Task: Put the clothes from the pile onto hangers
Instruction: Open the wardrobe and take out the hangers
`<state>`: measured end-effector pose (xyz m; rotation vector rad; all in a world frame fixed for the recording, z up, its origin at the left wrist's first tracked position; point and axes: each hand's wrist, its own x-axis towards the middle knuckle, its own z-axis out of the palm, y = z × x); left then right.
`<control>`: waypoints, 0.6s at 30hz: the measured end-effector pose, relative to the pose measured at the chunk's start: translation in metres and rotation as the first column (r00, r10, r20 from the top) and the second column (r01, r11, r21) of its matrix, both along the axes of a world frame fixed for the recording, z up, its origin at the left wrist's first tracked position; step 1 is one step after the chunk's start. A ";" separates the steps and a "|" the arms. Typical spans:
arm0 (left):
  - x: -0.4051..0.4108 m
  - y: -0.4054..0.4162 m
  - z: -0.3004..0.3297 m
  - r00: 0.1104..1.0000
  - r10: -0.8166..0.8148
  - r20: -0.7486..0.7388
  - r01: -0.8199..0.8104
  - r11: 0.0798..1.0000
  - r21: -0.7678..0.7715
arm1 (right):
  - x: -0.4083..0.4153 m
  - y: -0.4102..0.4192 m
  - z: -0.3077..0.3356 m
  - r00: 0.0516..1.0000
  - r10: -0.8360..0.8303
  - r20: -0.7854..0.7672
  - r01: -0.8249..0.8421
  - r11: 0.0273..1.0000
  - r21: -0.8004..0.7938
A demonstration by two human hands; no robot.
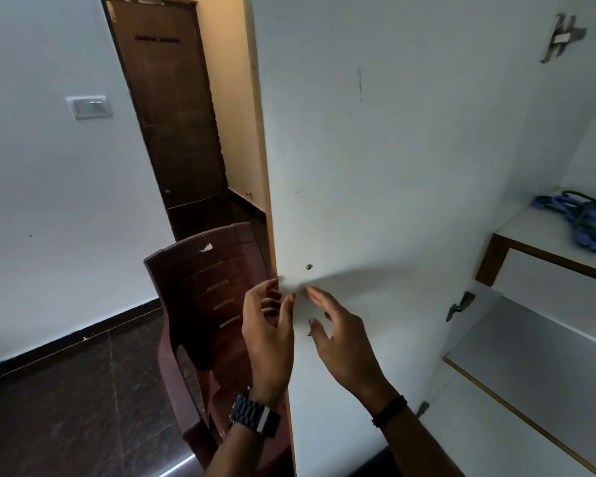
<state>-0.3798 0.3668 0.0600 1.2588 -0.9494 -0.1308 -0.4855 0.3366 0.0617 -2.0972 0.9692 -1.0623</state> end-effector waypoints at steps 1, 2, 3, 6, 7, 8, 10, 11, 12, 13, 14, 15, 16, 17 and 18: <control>-0.011 0.002 -0.003 1.000 -0.020 -0.010 0.020 1.000 -0.014 | -0.007 -0.001 -0.001 0.999 -0.017 0.029 0.016 0.999 0.032; -0.023 0.002 -0.007 0.999 -0.050 -0.019 0.050 0.999 -0.022 | -0.017 -0.003 -0.004 0.998 -0.037 0.056 0.033 0.997 0.065; -0.035 0.001 -0.011 0.995 -0.089 -0.036 0.089 0.996 -0.019 | -0.027 -0.005 -0.006 0.995 -0.056 0.076 0.049 0.994 0.096; -0.072 -0.015 -0.021 0.968 -0.219 -0.120 0.227 0.972 0.057 | -0.063 -0.016 -0.013 0.987 -0.140 0.084 0.125 0.979 0.163; -0.089 -0.023 -0.025 0.955 -0.261 -0.138 0.275 0.958 0.088 | -0.080 -0.022 -0.017 0.981 -0.176 0.081 0.160 0.971 0.177; -0.102 -0.029 -0.027 0.944 -0.293 -0.149 0.310 0.944 0.110 | -0.094 -0.026 -0.019 0.975 -0.205 0.080 0.188 0.965 0.185; -0.129 -0.045 -0.029 0.924 -0.348 -0.158 0.370 0.919 0.136 | -0.124 -0.037 -0.022 0.959 -0.270 0.083 0.248 0.947 0.205; -0.144 -0.054 -0.029 0.913 -0.377 -0.160 0.399 0.906 0.143 | -0.140 -0.042 -0.022 0.950 -0.298 0.088 0.274 0.937 0.215; -0.163 -0.065 -0.029 0.896 -0.413 -0.160 0.435 0.888 0.147 | -0.161 -0.048 -0.021 0.939 -0.329 0.096 0.302 0.927 0.221; -0.183 -0.076 -0.028 0.879 -0.450 -0.159 0.472 0.868 0.152 | -0.182 -0.054 -0.020 0.928 -0.359 0.103 0.330 0.917 0.222; -0.200 -0.087 -0.027 0.862 -0.483 -0.153 0.504 0.848 0.161 | -0.201 -0.060 -0.019 0.916 -0.383 0.116 0.352 0.909 0.225; -0.222 -0.099 -0.027 0.841 -0.520 -0.149 0.540 0.823 0.176 | -0.224 -0.067 -0.017 0.903 -0.410 0.127 0.376 0.899 0.226; -0.244 -0.110 -0.027 0.818 -0.557 -0.145 0.575 0.796 0.190 | -0.247 -0.072 -0.014 0.892 -0.432 0.135 0.396 0.890 0.227; -0.269 -0.123 -0.024 0.795 -0.591 -0.138 0.607 0.770 0.197 | -0.272 -0.081 -0.008 0.881 -0.451 0.144 0.417 0.883 0.217; -0.293 -0.135 -0.021 0.772 -0.622 -0.132 0.635 0.744 0.206 | -0.297 -0.089 -0.003 0.869 -0.474 0.143 0.443 0.874 0.201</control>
